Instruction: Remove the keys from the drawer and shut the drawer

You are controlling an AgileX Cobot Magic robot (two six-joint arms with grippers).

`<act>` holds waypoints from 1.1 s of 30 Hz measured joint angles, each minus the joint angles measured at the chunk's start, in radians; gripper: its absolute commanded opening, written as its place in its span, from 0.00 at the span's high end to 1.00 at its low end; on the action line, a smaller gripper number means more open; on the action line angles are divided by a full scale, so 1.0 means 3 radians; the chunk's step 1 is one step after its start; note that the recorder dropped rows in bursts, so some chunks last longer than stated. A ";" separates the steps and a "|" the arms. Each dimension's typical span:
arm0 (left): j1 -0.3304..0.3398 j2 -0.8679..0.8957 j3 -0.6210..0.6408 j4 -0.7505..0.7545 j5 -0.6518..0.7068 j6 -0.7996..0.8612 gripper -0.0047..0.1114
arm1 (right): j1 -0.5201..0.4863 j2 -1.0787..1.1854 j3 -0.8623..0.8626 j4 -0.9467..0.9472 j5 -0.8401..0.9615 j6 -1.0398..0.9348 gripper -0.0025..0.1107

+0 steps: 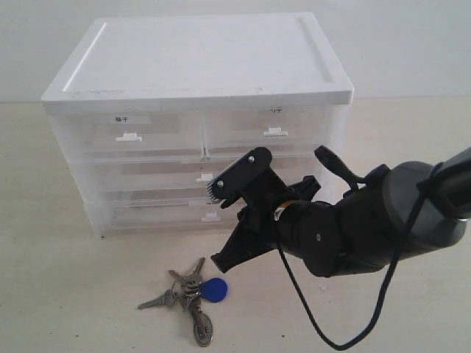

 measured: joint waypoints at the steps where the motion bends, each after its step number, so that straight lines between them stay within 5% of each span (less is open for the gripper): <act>1: 0.0000 0.0000 0.0000 0.0006 0.0000 0.0000 0.92 | 0.0000 0.0009 0.0000 0.0000 -0.0035 0.0000 0.98; 12: 0.0000 0.0000 0.0000 0.0006 0.0000 0.0000 0.92 | 0.0000 0.0129 0.0000 -0.0014 -0.0180 0.0031 0.98; 24: 0.0000 0.0000 0.0000 0.0006 0.0000 0.0000 0.92 | 0.0023 -0.0336 -0.0005 -0.0153 0.0721 0.0040 0.98; 33: 0.0000 0.0000 0.0000 0.0006 0.0000 0.0000 0.92 | 0.0745 -0.0502 -0.0013 -0.0213 0.1421 0.0045 0.98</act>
